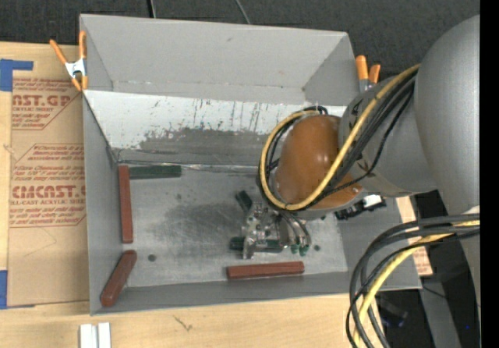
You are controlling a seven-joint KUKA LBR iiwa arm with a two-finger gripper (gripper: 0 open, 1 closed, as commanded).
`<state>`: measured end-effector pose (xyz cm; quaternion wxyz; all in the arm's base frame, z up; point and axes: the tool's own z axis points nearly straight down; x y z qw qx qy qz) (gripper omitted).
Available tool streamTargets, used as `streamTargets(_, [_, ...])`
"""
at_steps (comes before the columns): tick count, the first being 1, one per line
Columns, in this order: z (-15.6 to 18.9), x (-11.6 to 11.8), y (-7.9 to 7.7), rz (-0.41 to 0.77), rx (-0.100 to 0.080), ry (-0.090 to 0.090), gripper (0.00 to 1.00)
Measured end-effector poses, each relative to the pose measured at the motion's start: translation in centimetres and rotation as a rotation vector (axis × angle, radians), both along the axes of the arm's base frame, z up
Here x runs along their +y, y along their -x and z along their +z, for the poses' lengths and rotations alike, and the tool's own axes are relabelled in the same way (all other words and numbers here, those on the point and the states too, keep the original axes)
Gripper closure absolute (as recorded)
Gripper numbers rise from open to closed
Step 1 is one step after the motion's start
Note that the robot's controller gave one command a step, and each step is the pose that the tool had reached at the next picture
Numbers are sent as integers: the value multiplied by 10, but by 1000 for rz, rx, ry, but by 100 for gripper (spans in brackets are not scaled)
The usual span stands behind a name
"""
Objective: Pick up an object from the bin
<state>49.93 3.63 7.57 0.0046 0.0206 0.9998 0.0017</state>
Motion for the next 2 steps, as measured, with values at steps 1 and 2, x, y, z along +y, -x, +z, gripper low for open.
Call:
streamTargets(1, [37,-1,-1,21,13,3,100])
streamTargets(2, [169,15,-12,23,7,3,100])
